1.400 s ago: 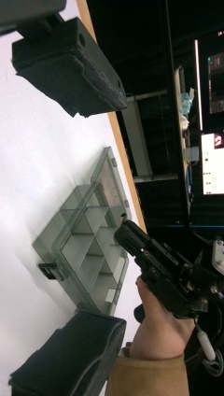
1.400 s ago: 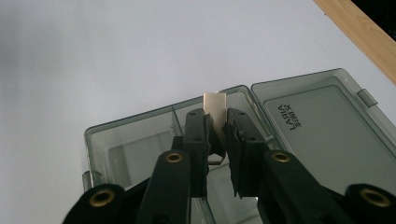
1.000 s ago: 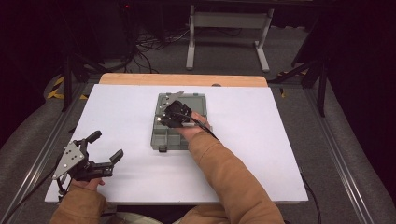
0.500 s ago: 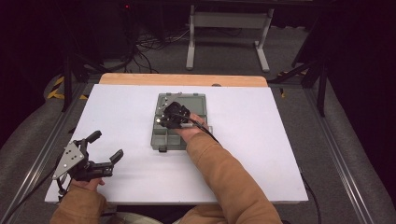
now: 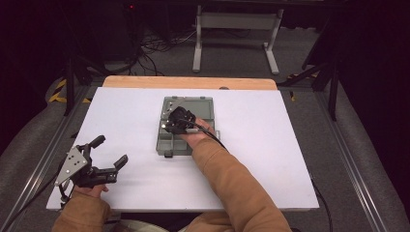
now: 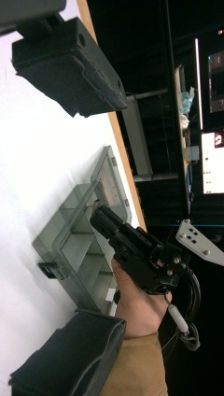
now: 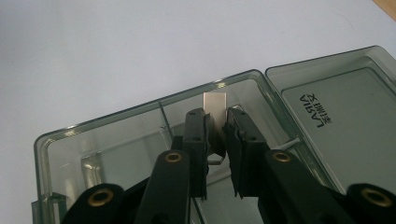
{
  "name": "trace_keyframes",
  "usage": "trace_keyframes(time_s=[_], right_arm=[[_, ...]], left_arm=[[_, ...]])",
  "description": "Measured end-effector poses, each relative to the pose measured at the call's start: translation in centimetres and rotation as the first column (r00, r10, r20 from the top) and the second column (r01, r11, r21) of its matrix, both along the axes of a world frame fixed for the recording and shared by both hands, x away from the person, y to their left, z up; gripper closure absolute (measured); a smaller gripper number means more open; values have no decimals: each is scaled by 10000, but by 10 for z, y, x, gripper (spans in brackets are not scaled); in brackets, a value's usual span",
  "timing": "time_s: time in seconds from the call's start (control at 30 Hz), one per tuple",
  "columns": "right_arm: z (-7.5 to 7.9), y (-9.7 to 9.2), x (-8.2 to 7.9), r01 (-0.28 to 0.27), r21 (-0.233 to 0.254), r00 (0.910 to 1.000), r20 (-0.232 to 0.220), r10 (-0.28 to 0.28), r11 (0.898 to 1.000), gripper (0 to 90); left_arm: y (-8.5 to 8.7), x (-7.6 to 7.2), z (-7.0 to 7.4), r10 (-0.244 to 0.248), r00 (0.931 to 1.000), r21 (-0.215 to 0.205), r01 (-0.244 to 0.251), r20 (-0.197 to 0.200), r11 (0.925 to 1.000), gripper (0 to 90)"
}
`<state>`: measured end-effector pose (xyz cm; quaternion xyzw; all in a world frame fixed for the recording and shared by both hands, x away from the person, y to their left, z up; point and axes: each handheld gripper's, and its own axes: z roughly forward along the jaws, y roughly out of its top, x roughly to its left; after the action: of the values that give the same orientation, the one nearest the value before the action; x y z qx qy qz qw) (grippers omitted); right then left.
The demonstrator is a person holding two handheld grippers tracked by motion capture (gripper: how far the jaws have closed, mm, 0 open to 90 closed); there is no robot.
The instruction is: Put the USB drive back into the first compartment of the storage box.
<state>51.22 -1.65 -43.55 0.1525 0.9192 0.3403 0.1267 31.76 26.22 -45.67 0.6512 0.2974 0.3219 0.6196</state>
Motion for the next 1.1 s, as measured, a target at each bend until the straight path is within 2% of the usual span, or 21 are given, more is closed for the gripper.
trace_keyframes(time_s=[0.53,0.9,0.93,1.1], right_arm=[[-2,1,1,-63,-41,10000,-27,62,10000,782],[1,-1,-1,-15,181,10000,-20,15,9998,685],[4,-2,-2,24,266,10000,12,-25,9996,648],[12,-5,-6,-33,512,9999,118,27,9987,582]], left_arm=[[0,0,0,-6,10000,-10,6,-1,10000,11],[0,0,0,-9,10000,-8,9,3,10000,11],[0,0,0,-13,10000,-7,13,2,10000,11],[0,0,0,-11,10000,-7,11,-1,10000,11]])
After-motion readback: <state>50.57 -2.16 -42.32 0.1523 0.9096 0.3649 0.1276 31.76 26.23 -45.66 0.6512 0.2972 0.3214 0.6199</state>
